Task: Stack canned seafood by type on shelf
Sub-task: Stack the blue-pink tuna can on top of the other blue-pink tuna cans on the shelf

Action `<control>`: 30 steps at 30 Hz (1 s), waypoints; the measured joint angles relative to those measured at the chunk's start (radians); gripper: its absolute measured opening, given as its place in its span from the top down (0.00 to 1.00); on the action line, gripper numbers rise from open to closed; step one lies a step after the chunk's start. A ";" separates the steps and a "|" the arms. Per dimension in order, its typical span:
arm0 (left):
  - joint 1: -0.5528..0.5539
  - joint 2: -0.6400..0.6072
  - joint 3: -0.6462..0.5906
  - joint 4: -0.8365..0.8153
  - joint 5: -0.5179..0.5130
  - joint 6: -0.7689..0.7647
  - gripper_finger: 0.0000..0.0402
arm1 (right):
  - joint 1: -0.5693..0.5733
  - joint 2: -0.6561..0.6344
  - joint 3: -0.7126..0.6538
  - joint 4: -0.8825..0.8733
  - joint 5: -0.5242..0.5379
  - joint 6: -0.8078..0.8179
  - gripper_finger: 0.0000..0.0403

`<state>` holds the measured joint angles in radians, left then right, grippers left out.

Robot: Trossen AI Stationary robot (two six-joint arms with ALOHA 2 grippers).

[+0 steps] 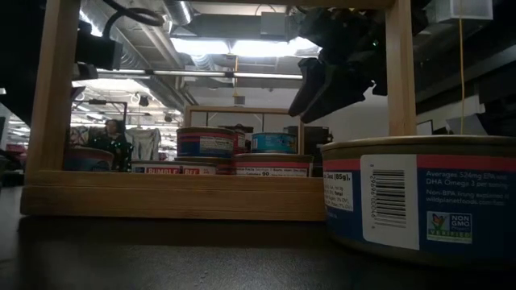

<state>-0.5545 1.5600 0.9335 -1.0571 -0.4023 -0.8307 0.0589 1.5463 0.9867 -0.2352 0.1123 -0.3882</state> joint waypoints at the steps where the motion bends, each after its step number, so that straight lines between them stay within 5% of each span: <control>1: 0.000 0.000 0.003 -0.001 -0.001 0.000 1.00 | 0.000 0.000 0.000 0.000 0.000 0.000 0.41; 30: 0.000 -0.003 0.155 -0.103 -0.161 0.009 1.00 | 0.000 0.000 0.000 0.000 0.000 0.000 0.41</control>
<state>-0.5545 1.5566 1.0889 -1.1601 -0.5634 -0.8217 0.0593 1.5463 0.9867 -0.2348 0.1123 -0.3882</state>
